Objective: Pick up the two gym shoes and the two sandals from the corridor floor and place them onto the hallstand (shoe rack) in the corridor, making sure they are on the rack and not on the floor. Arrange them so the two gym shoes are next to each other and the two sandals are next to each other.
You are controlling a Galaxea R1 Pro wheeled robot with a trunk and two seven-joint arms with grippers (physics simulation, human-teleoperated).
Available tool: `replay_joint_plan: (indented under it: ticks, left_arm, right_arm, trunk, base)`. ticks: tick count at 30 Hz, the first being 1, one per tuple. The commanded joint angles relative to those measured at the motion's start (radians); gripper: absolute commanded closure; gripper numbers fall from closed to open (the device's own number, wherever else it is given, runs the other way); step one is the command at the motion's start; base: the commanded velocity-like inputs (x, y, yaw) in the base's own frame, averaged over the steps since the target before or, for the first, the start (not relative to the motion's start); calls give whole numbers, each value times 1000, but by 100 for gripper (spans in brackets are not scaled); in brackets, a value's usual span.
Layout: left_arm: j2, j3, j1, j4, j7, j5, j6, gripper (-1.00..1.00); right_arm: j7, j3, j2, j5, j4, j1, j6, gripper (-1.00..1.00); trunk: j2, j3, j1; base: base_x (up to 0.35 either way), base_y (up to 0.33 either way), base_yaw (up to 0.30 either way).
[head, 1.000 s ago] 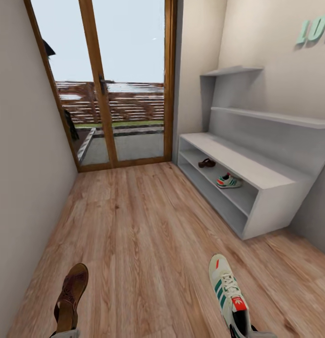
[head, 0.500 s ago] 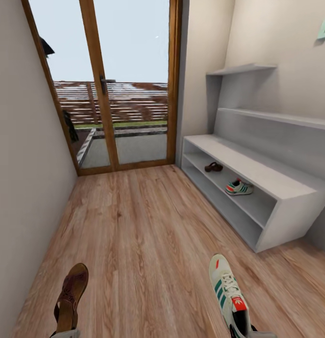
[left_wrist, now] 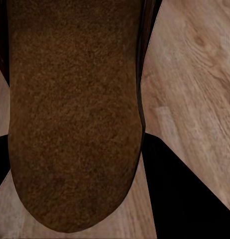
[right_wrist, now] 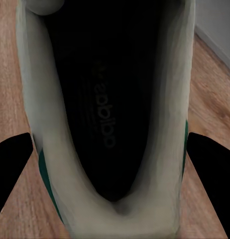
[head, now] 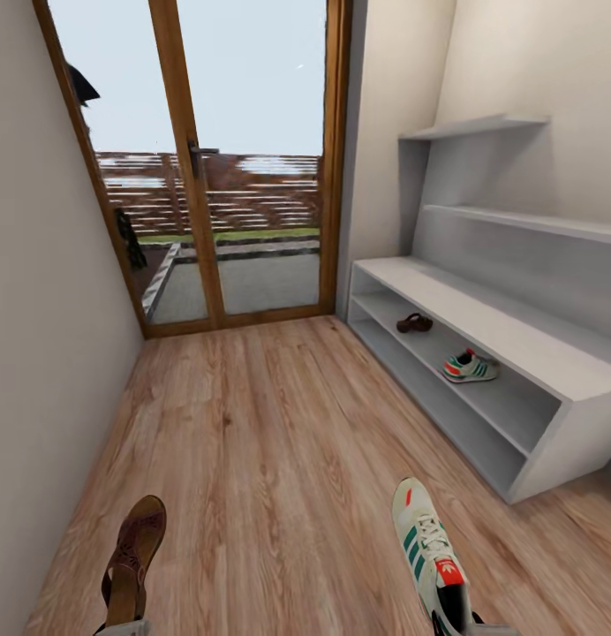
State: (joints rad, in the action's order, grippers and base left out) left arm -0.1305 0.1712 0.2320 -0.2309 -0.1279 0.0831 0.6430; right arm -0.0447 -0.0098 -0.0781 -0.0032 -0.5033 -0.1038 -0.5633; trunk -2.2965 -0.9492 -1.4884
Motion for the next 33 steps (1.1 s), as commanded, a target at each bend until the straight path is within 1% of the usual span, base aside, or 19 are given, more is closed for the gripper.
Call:
replay_joint_plan:
  ticks: [1,33]
  left_arm:
    - [0,4,1,1,-9,6,1,100]
    - [0,4,1,1,-9,6,1,100]
  right_arm:
    - [-3,1,0,0,0,0,-3,100]
    - [-3,-1,0,0,0,0,-4,100]
  trunk:
    - [0,-1,0]
    - [0,-1,0]
  base:
    - [317,109,0]
    - [328,101,0]
